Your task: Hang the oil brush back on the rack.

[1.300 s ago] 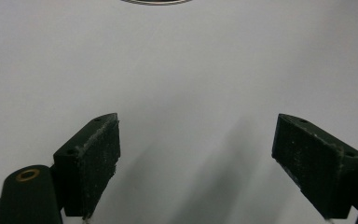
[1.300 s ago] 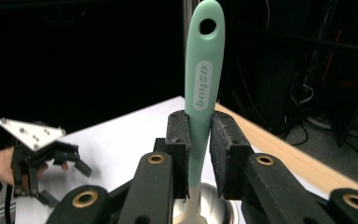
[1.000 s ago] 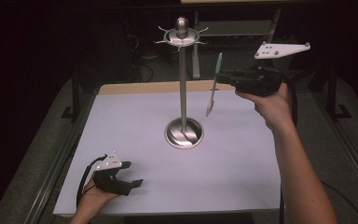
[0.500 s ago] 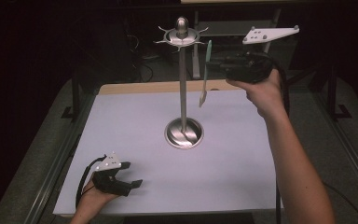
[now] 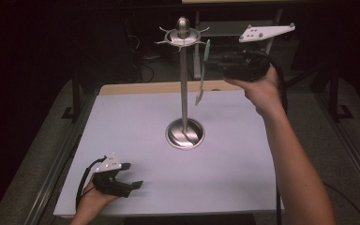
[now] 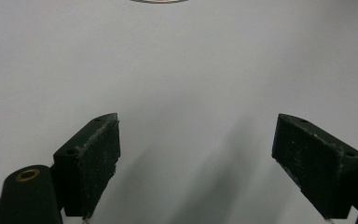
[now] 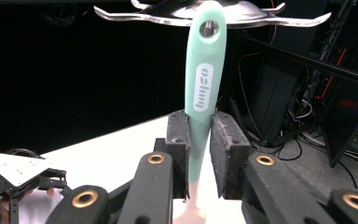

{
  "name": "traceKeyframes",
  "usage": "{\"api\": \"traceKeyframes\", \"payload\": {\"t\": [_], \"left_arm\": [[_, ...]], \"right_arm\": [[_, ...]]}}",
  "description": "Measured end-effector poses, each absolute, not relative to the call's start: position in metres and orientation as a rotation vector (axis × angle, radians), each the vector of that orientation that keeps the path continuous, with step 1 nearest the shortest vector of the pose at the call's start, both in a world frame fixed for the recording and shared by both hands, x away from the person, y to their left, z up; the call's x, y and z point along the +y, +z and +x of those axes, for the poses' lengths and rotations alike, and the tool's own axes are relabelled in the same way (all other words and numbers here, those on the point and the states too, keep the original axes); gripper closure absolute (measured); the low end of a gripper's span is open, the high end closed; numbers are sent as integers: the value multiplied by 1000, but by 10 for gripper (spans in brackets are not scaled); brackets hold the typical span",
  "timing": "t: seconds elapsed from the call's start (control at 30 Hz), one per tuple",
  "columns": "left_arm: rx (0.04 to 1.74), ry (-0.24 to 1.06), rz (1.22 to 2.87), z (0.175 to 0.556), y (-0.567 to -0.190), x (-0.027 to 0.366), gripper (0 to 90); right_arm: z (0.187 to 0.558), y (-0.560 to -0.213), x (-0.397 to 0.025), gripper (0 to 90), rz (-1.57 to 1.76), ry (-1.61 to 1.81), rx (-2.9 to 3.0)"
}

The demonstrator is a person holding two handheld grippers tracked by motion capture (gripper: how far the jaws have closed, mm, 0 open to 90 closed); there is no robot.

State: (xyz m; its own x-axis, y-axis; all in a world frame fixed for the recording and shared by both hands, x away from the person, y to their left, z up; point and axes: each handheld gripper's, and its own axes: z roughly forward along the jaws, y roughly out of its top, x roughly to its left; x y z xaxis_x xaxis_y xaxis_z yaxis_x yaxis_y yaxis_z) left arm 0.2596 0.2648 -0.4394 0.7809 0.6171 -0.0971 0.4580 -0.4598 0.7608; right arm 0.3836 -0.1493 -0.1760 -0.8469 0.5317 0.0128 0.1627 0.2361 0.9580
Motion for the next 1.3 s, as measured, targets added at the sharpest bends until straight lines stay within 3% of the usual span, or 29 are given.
{"api": "traceKeyframes", "payload": {"t": [1.07,1.3], "left_arm": [[801,234,2136,259,-439,264,149],[796,236,2142,259,-439,263,149]], "right_arm": [[382,-169,-140,775,666,1528,2246],[380,-171,-144,737,661,1539,2237]]}}
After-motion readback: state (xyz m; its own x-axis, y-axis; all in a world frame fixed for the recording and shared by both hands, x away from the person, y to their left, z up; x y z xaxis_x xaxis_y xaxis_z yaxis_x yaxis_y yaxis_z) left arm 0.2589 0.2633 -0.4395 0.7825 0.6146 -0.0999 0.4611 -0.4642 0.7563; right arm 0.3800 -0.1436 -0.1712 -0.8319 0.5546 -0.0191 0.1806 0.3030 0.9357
